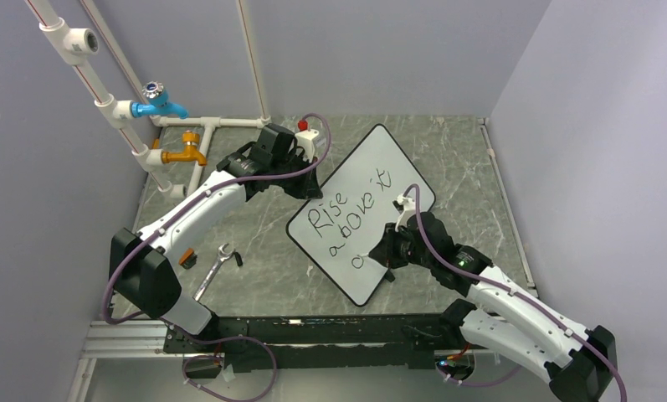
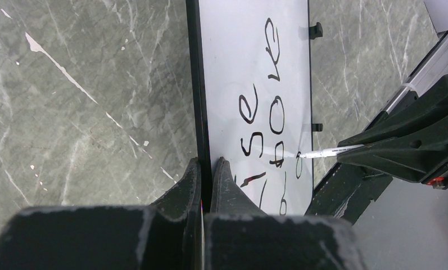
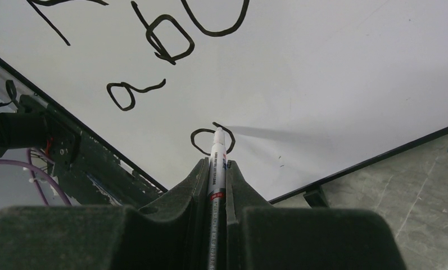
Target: Write a sentence on the whiteboard
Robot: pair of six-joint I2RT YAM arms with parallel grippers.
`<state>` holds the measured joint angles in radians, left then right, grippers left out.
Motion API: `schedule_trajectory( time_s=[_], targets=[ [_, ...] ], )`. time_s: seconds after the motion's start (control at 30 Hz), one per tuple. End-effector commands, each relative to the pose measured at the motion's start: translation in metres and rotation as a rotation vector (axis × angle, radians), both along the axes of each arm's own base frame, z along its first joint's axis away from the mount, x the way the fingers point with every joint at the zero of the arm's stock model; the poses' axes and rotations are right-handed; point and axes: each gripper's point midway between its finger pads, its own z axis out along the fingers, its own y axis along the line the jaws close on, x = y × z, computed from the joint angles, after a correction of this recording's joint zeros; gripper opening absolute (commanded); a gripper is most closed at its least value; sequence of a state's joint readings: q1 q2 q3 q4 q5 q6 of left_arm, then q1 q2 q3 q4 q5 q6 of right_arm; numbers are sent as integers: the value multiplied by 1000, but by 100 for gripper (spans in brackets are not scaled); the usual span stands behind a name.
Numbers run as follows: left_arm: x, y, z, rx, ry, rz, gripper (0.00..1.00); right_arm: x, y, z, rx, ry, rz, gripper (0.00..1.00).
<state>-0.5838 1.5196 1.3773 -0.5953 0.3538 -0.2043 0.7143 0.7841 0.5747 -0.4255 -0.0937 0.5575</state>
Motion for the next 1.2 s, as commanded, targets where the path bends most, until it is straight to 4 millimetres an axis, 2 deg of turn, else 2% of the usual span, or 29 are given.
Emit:
schedule_trajectory(
  time_s=[0.0,0.47,0.8,1.0,1.17],
  targets=[
    [-3,5,9,24,-78,-34,0,-1,-7,-7,-20,4,-33,0],
    [-5,6,11,20,-82,-32,0,-7,-18,-20,-50,40,-64,0],
    [-6,6,13,16,-86,-33,0,-5,-22,-22,-64,49,-100,0],
    [-7,6,14,13,-84,-36,0,2,-25,-9,-66,14,-134,0],
    [-7,5,13,12,-81,-40,0,13,-26,14,-67,-36,-161,0]
  ],
)
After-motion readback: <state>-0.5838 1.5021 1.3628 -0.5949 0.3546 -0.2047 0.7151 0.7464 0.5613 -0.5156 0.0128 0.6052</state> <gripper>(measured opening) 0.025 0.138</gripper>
